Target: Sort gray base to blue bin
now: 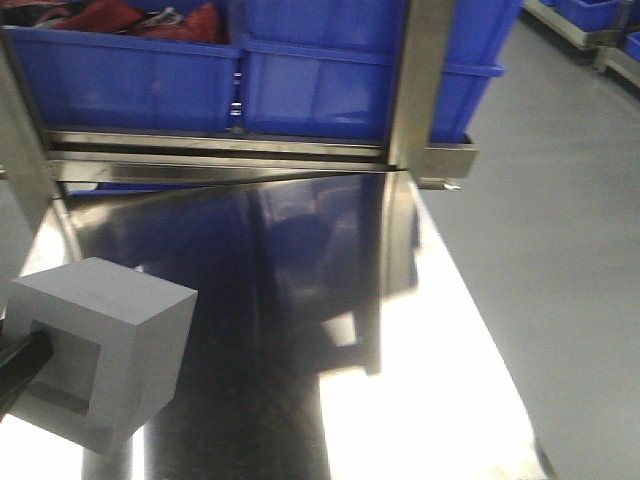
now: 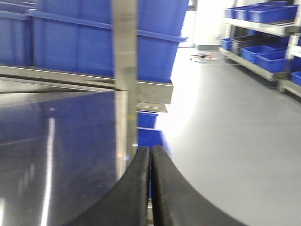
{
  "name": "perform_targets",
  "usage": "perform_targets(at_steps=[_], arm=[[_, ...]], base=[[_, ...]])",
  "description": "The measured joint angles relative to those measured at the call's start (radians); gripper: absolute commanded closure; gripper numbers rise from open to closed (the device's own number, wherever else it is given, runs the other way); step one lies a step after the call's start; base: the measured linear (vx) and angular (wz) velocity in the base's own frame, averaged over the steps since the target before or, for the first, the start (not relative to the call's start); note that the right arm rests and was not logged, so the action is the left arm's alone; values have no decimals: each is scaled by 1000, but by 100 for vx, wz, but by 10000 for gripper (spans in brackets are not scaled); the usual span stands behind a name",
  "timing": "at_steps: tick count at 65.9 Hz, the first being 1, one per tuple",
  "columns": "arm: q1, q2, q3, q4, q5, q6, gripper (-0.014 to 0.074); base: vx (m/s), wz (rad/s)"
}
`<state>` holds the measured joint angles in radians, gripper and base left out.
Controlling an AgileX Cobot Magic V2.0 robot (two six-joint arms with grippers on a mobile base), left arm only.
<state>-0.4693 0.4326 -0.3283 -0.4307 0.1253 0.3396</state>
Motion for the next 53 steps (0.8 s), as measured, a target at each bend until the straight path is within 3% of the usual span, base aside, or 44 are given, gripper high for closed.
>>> perform_targets(at_steps=[53], arm=[[0,0,0,0,1,0,602]], base=[[-8,-55]])
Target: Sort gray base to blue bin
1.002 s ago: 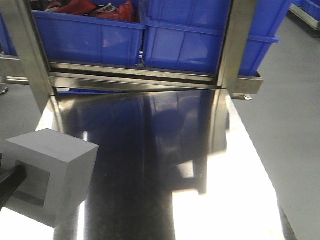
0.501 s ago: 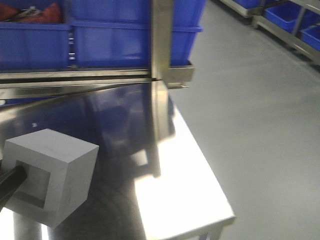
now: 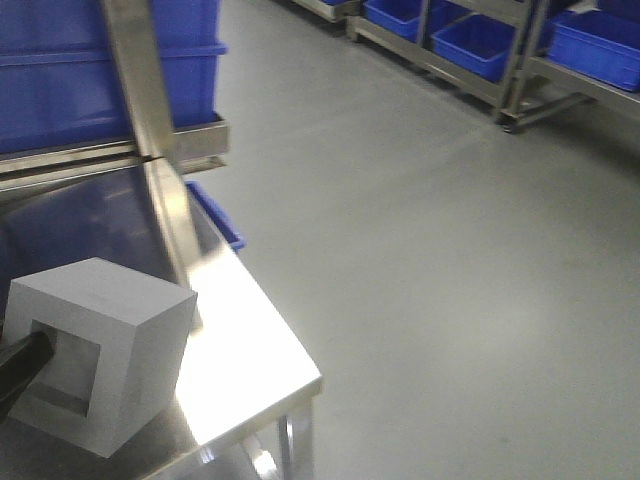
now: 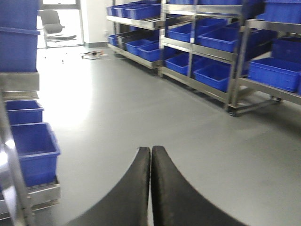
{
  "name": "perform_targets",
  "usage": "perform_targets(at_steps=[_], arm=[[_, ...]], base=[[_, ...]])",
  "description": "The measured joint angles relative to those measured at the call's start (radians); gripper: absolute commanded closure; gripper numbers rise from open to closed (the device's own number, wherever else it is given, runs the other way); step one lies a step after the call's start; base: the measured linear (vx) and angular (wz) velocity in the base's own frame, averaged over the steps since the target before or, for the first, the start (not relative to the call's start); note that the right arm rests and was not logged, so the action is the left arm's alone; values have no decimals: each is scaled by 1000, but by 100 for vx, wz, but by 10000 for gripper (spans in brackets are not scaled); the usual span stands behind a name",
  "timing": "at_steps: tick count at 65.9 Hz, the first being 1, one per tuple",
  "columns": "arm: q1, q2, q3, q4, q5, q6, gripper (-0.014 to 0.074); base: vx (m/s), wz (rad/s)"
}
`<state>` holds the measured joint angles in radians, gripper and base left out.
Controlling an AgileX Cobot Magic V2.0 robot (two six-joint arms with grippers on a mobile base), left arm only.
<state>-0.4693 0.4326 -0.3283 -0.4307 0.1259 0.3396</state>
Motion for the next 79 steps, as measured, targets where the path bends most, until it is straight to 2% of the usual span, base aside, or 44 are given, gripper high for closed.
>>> perform_targets(at_steps=[44,79], arm=[[0,0,0,0,0,0,602],[0,0,0,0,0,0,602]], base=[[-4,-50],[7,-78]])
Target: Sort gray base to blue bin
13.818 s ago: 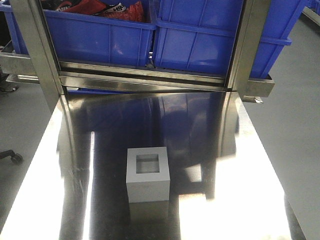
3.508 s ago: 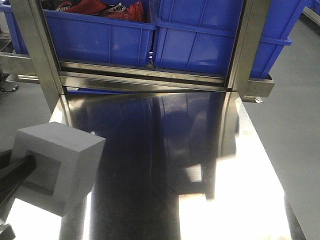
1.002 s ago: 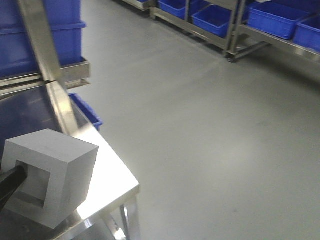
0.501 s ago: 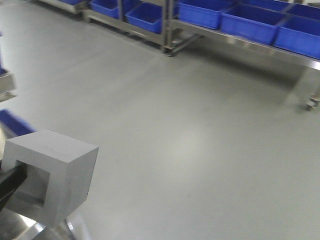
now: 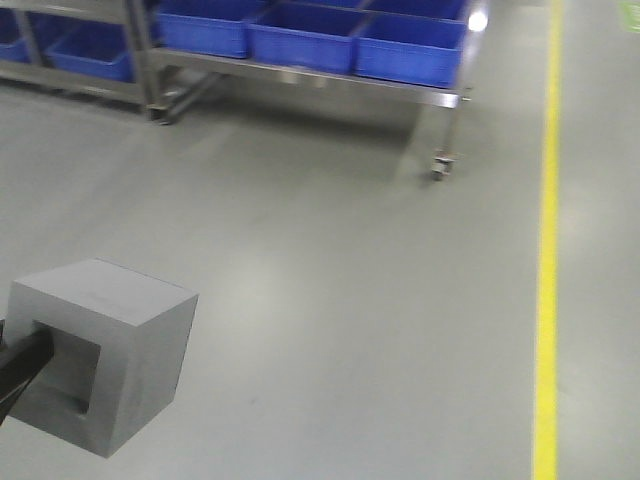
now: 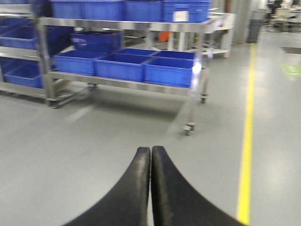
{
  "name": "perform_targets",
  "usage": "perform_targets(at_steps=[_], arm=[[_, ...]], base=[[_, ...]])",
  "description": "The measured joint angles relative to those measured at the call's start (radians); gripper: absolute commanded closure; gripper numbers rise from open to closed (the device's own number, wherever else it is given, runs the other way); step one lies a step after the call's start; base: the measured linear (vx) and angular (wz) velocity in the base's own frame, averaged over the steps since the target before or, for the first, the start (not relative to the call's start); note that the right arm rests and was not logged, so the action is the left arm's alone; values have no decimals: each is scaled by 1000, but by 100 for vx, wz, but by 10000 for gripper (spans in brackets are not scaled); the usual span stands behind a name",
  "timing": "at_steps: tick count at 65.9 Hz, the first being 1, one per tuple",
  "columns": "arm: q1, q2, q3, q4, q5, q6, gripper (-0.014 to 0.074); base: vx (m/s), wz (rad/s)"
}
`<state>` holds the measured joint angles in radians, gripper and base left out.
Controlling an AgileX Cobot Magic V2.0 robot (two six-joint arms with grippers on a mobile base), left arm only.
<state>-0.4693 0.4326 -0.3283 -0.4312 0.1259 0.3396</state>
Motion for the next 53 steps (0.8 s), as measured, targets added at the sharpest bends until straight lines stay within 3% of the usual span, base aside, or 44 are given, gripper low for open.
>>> perform_targets(at_steps=[29,53], arm=[[0,0,1,0,6,0,602],[0,0,1,0,11,0,602]], base=[[19,-60],[33,-9]])
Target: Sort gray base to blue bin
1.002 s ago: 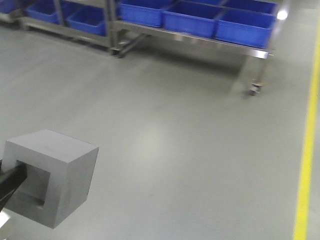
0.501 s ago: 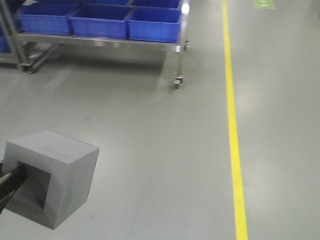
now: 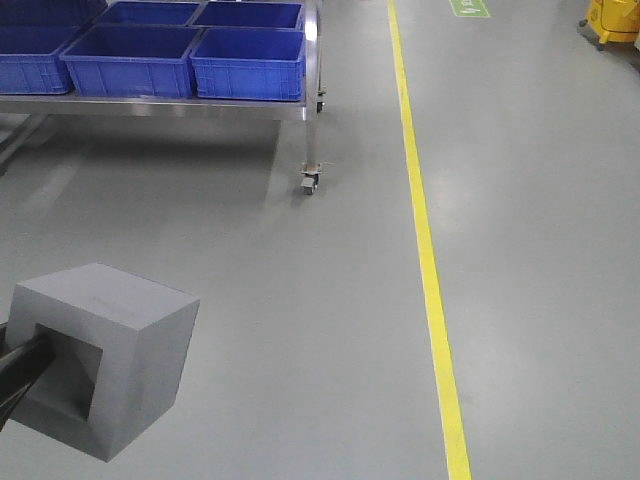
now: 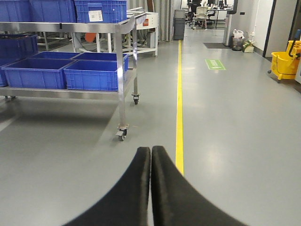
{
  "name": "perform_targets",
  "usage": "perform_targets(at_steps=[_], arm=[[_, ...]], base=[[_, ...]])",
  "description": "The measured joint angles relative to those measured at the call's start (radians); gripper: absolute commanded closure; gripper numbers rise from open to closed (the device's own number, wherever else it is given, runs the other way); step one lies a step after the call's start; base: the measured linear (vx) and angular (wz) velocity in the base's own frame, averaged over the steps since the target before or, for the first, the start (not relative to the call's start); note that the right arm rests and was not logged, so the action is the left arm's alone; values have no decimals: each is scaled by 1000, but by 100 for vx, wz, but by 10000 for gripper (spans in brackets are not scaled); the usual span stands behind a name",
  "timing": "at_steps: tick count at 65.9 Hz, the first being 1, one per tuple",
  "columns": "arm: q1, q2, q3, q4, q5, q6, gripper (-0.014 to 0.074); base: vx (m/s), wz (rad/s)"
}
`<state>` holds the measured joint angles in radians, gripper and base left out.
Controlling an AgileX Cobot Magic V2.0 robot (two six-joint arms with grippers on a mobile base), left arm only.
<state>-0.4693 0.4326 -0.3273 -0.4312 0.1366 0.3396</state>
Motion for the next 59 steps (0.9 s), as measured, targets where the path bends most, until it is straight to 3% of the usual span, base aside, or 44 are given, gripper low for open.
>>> perform_targets(at_steps=[59], arm=[[0,0,0,0,11,0,602]], base=[[41,-8]])
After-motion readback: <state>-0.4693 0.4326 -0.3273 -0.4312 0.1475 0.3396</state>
